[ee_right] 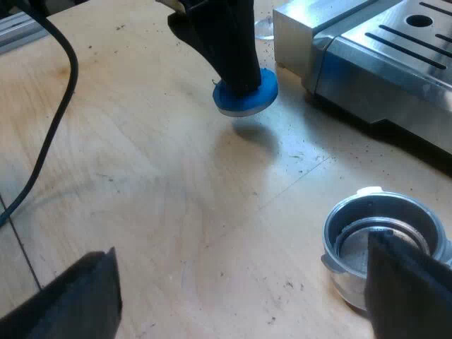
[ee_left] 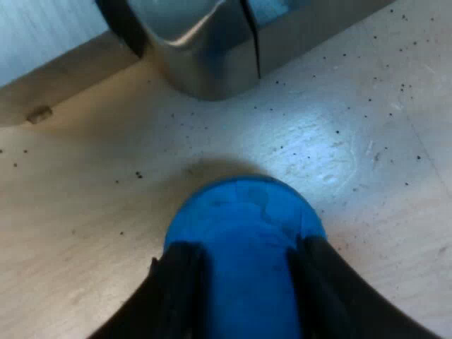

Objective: Grind coffee beans and then tamp

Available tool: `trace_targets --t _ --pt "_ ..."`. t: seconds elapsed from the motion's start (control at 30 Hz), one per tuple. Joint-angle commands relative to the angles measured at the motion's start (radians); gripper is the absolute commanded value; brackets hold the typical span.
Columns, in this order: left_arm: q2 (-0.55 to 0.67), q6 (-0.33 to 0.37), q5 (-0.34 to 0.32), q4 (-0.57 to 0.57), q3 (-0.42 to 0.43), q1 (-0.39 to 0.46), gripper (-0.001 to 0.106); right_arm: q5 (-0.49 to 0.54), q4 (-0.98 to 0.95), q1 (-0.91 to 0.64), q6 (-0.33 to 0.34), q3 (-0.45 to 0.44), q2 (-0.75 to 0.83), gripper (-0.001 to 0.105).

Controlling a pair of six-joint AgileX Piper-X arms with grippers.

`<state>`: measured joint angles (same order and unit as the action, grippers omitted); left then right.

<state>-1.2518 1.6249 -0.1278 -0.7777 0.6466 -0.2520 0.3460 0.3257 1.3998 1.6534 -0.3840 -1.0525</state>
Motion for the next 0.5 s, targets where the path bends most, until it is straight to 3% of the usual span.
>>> trace_targets --t 0.03,0.5 --pt "0.000 0.006 0.024 0.029 -0.010 0.000 0.000 -0.007 0.008 0.001 0.014 0.000 0.003 0.072" --pt "-0.063 -0.005 0.020 -0.008 -0.015 0.000 0.001 -0.007 0.008 0.001 0.004 0.000 0.003 0.072"
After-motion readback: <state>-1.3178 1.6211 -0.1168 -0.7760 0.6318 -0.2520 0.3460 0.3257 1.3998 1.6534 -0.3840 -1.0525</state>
